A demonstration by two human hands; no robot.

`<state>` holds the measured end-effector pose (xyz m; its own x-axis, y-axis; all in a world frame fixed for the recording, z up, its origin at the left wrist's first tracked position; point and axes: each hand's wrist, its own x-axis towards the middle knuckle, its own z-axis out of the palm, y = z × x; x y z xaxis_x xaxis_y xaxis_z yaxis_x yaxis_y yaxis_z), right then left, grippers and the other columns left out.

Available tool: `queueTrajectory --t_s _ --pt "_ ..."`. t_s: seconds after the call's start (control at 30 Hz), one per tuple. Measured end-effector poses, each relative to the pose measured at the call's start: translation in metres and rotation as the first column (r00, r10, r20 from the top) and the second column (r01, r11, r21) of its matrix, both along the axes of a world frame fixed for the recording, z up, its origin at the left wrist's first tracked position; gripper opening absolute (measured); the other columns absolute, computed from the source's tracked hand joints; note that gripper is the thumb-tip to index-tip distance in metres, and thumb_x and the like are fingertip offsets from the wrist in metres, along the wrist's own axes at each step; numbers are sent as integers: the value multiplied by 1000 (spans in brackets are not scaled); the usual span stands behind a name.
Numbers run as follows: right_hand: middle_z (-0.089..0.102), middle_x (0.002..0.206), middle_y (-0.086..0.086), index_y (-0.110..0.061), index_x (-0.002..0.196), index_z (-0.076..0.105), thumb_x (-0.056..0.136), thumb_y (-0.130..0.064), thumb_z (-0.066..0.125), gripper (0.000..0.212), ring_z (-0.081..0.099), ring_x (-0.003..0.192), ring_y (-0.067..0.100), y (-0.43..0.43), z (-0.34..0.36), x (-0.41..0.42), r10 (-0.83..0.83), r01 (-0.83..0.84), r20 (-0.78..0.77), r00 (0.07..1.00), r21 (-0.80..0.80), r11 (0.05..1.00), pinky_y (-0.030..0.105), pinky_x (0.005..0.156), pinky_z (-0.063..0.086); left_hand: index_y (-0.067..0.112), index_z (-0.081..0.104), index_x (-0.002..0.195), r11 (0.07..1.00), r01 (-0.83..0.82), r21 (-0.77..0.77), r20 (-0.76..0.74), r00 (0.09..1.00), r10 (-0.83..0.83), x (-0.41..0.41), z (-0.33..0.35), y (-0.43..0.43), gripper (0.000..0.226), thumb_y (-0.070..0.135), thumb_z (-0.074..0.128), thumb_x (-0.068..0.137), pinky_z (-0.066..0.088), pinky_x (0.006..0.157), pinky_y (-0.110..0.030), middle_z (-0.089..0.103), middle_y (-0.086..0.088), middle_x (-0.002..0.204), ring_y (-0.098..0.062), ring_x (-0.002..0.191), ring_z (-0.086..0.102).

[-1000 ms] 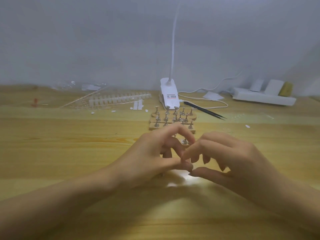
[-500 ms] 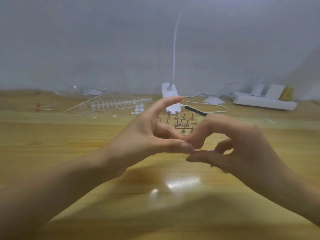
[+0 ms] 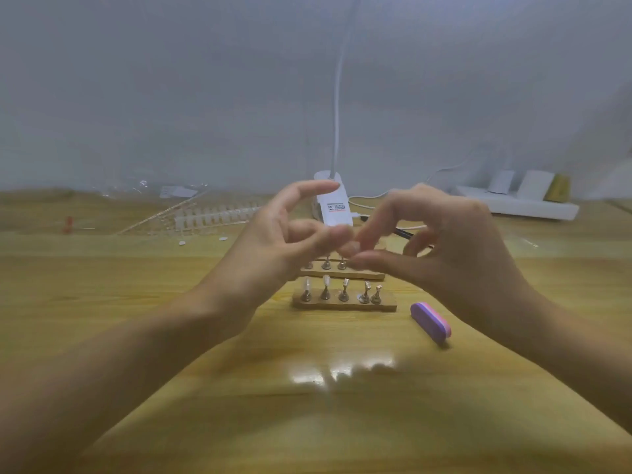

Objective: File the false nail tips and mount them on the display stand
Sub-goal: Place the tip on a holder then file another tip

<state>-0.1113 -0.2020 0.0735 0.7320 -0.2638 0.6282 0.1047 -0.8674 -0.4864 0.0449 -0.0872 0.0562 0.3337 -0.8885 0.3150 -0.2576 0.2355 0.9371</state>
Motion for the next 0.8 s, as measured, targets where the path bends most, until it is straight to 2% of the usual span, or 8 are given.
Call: queueTrajectory --t_s 0.07,0.13,0.17,0.27,0.33,0.43,0.57,0.8 --pt "70 74 -19 -29 77 70 69 -47 75 21 58 85 10 -10 -4 4 -49 49 8 999 12 999 11 66 40 38 42 137 996 -84 -3 221 972 83 8 -6 -3 71 49 72 73 44 68 -11 73 11 91 -3 81 63" --pt "70 76 -18 -30 75 71 69 -48 76 19 57 86 10 -20 -14 5 -90 92 -34 995 53 994 12 65 37 41 36 142 989 -135 59 540 838 82 15 -16 -7 85 44 81 70 43 82 -20 69 19 102 -8 97 55" --pt "70 78 -19 -30 74 72 69 -45 78 17 57 87 10 -24 -20 5 -99 104 -62 993 81 991 13 65 36 40 34 144 985 -137 108 615 787 42 16 -22 -9 89 39 84 70 41 89 -22 67 22 104 -6 101 52" --pt "69 79 -20 -32 73 71 70 -37 83 14 54 94 8 -30 -39 5 -95 116 -145 985 146 982 15 69 37 36 39 142 982 -101 160 556 831 -5 14 -37 -16 80 24 83 76 40 98 -24 69 20 98 -5 105 55" --pt "66 81 -20 -31 76 71 71 -35 84 14 51 98 9 -30 -45 7 -110 129 -161 981 116 985 19 74 37 31 45 137 988 -83 133 462 887 12 13 -43 -19 71 15 81 78 43 89 -20 71 15 90 -10 95 62" --pt "63 92 -16 -27 79 73 71 -31 85 14 49 101 12 -30 -48 12 -118 130 -147 982 76 989 18 78 34 30 49 132 990 -96 99 414 909 47 11 -47 -21 65 13 81 78 46 80 -26 72 12 86 -18 82 63" --pt "63 95 -16 -34 76 69 69 -30 86 19 49 101 13 -25 -50 15 -107 115 -145 984 49 992 13 79 33 30 53 121 992 -113 53 406 910 82 8 -51 -22 53 17 81 78 41 67 -13 70 9 79 -5 71 52" --pt "63 94 -13 -36 77 69 67 -45 79 17 52 97 17 -24 -52 18 -100 101 -140 985 6 995 37 89 41 32 52 116 989 -133 68 350 931 101 9 -55 -24 50 22 82 78 42 71 -19 67 10 74 -9 78 59"
